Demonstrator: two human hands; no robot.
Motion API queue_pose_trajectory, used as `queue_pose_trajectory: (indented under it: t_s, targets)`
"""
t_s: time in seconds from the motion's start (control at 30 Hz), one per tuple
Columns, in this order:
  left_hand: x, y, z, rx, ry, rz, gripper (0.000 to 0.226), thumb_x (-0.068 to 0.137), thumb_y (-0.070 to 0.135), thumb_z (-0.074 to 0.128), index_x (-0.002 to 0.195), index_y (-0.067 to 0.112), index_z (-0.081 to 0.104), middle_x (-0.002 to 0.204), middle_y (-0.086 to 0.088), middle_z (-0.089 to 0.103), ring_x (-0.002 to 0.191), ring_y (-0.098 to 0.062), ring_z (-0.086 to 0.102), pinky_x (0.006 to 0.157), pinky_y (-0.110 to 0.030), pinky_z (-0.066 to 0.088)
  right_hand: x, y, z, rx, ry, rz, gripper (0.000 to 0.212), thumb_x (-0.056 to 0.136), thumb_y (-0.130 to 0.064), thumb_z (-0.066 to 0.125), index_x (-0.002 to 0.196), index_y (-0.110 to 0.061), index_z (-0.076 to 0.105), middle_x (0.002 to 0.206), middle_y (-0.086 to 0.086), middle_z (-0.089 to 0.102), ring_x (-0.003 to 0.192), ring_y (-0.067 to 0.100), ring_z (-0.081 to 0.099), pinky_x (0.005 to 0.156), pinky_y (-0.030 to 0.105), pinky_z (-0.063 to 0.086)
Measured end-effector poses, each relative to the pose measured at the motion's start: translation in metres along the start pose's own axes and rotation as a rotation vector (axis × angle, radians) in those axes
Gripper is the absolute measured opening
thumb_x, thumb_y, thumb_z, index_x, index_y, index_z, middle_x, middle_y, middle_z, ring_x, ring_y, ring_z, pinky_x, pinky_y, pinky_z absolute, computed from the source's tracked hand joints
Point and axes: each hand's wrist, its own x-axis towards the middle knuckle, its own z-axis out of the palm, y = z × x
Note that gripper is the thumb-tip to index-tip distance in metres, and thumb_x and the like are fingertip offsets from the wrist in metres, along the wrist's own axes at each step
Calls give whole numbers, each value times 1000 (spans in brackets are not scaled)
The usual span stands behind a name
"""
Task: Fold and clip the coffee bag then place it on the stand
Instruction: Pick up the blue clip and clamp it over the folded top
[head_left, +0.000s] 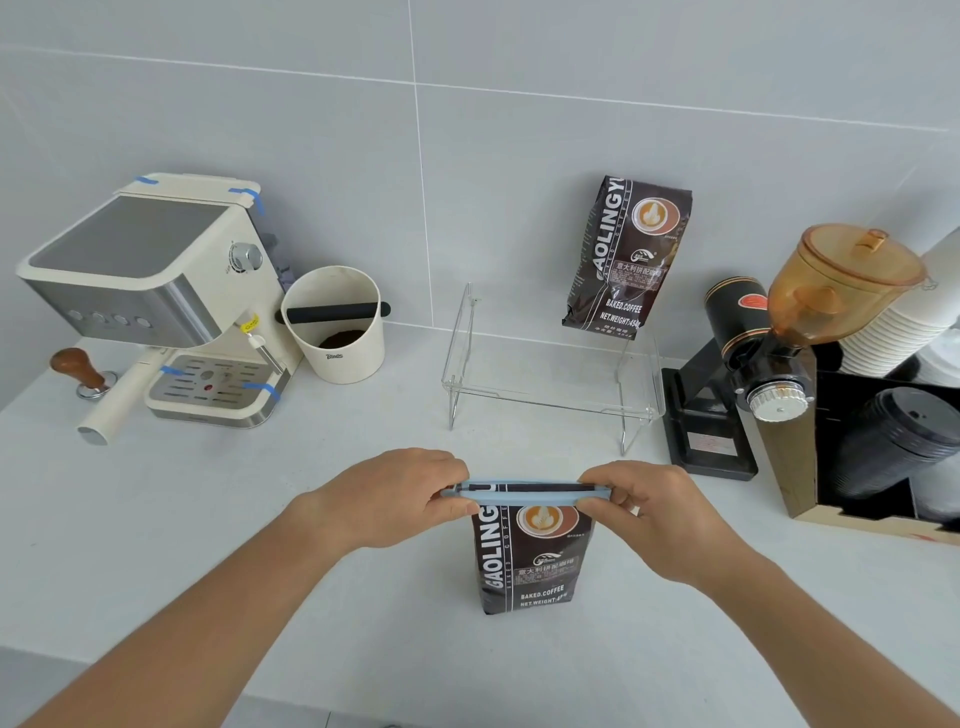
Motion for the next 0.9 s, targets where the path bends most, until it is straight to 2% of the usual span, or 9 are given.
queue_pose_trajectory:
  t_s: [0.13,0.2,0.27,0.33,0.47,0.57,0.73,0.83,0.9]
  targets:
    - [0,1,1,-2,-15,15,32,96,50,40,75,26,39,68,10,39,68,-13,40,63,-30,36,0,-1,3,7,16,14,7,84,-21,73,86,-27,71,65,-10,63,66,13,55,56,16,43]
    - [0,0,3,-4,-9,23,31,97,49,40,76,26,40,68,11,39,69,-12,40,63,-28,33,-1,-1,3,6,23,8,7,85,-22,72,88,-28,68,69,-5,64,66,17,55,56,20,44]
    - [0,-1,5,-7,6,24,33,97,49,40,78,22,45,67,11,39,69,-12,40,62,-26,30,-2,-1,4,0,27,-6,8,84,-21,71,87,-27,68,76,-4,63,66,18,54,56,21,43]
    - [0,-1,5,-10,16,19,34,97,49,41,79,21,47,66,12,39,68,-12,40,61,-26,29,-2,-1,5,4,34,-5,8,84,-19,72,86,-26,68,67,-4,63,64,18,53,55,23,43]
    - [0,2,5,-16,30,-3,29,97,46,43,74,28,39,64,12,38,66,-13,41,59,-28,30,-4,-2,10,-7,63,-11,8,83,-19,73,85,-24,67,63,-2,62,62,19,52,54,28,44]
    - [-1,6,6,-45,59,-23,30,97,44,45,73,27,39,63,12,38,62,-10,39,58,-28,29,-7,-2,14,-15,110,-5,14,81,-19,73,89,-23,63,72,-1,60,66,19,52,55,26,43]
    - [-3,3,9,-55,87,-48,33,96,45,45,74,20,43,62,11,39,61,-12,39,55,-29,29,-9,-2,15,41,120,33,20,79,-16,78,90,-25,65,62,-4,62,65,15,55,51,9,40]
    - [-3,3,13,-116,132,-39,33,95,46,46,80,17,53,65,8,45,61,-11,42,55,-31,35,-8,-2,13,87,82,74,15,79,-13,78,82,-26,71,68,-13,64,65,6,56,52,5,39]
    - [-3,3,17,-244,162,-48,27,93,45,49,82,22,58,69,7,53,64,-11,47,58,-29,41,-7,-2,10,134,67,104,16,80,-13,76,82,-28,71,76,-16,67,70,0,58,54,3,40]
